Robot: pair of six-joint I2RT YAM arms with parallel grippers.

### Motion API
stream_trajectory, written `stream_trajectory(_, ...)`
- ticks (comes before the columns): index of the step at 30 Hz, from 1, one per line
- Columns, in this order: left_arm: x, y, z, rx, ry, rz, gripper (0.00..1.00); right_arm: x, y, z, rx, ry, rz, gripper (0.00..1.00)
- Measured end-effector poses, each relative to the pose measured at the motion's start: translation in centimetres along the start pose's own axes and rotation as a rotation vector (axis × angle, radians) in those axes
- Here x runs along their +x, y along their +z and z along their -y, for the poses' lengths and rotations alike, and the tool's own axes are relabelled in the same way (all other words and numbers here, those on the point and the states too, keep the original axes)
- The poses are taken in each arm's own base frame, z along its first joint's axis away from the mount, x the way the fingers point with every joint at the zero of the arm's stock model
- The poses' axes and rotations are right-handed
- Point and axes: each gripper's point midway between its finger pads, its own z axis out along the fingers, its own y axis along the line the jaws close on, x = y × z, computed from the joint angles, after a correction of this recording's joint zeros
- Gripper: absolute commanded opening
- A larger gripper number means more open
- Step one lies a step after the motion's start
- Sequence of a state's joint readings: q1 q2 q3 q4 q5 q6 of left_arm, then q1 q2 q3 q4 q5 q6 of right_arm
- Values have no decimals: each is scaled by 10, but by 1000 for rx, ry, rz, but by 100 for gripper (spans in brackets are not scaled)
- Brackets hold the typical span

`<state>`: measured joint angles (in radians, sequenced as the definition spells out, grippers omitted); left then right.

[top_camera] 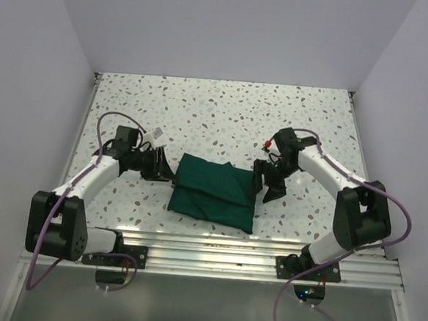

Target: Prepare the surgical pack

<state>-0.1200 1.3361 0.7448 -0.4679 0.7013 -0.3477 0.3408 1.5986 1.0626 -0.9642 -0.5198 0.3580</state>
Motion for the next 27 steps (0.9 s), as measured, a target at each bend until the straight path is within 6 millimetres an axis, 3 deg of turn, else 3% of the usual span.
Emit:
stream_trajectory(3, -14, -11, 2, -50, 25, 63, 23, -8, -22, -4, 25, 0, 99, 62)
stream_trajectory(6, -37, -21, -3, -123, 37, 135, 17, -14, -40, -2, 28, 30, 184, 57)
stream_trajectory(9, -55, -23, -14, -176, 19, 162, 11, -21, -46, 8, 40, 81, 222, 41)
stream_trajectory(10, -58, -20, -20, -187, 3, 153, 8, -22, -43, 11, 46, 97, 217, 25)
stream_trajectory(13, -51, 4, -42, -202, -69, 66, 2, -22, -23, 23, 65, 155, 161, 9)
stream_trajectory(18, -15, 33, -65, -187, -193, -101, 2, -30, 7, 37, 89, 223, 100, 6)
stream_trajectory(23, -12, 38, -55, -122, -194, -123, 4, -41, 17, 39, 83, 230, 106, 6)
stream_trajectory(27, -8, 47, -42, -52, -183, -154, 5, -45, 38, 42, 85, 245, 57, 7)
